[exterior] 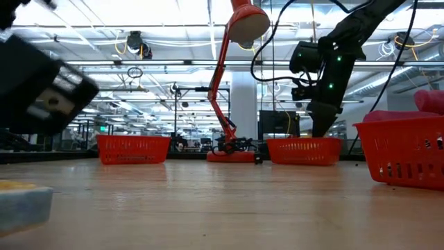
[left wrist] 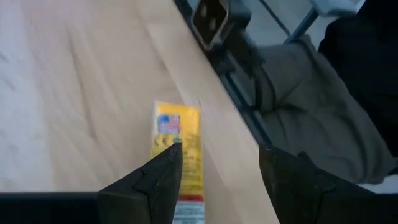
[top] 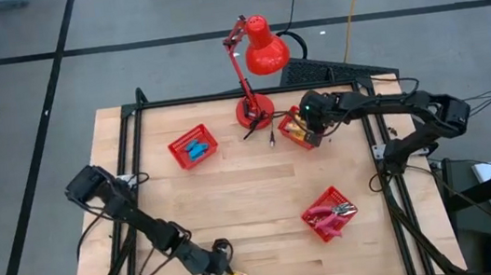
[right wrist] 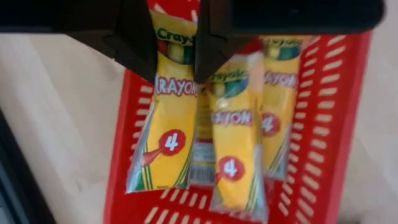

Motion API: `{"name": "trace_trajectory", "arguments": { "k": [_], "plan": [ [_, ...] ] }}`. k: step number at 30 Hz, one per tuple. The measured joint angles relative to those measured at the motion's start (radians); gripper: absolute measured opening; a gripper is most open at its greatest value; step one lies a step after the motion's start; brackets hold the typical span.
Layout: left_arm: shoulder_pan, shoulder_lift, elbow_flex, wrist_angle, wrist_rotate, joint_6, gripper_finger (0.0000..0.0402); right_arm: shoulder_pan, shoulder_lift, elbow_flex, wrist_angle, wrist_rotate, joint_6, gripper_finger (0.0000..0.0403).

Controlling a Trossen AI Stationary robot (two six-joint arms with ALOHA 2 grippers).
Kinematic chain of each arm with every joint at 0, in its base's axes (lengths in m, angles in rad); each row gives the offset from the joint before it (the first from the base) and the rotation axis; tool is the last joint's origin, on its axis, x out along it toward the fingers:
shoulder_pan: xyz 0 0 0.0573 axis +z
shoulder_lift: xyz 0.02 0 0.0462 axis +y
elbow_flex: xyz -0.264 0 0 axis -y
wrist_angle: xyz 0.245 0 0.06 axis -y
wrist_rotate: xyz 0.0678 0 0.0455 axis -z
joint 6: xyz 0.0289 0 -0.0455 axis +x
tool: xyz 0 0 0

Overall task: Pick & Place School Supplies
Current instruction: Put the yellow crayon box into the top right red bin

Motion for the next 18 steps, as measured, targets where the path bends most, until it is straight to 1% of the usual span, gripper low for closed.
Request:
{"name": "trace_trajectory", "arguments": {
  "k": [5,10,14,18],
  "plan": [
    [0.0,0.029,0.019,0.022,0.02,0.006,0.0214,0.013,-0.001,0.0,0.031,0.006,0.003,0.0152],
    [-0.003,0.03,0.021,0.017,0.021,0.007,0.0214,0.042,-0.02,0.002,0.059,0.069,-0.012,0.0222],
    [-0.003,0.029,0.021,0.004,0.013,0.022,0.0214,0.062,-0.036,0.002,0.067,0.107,-0.022,0.0252],
    [0.004,0.029,0.021,-0.007,0.003,0.04,0.0214,0.075,-0.062,0.001,0.06,0.107,-0.023,0.0261]
  ]
}}
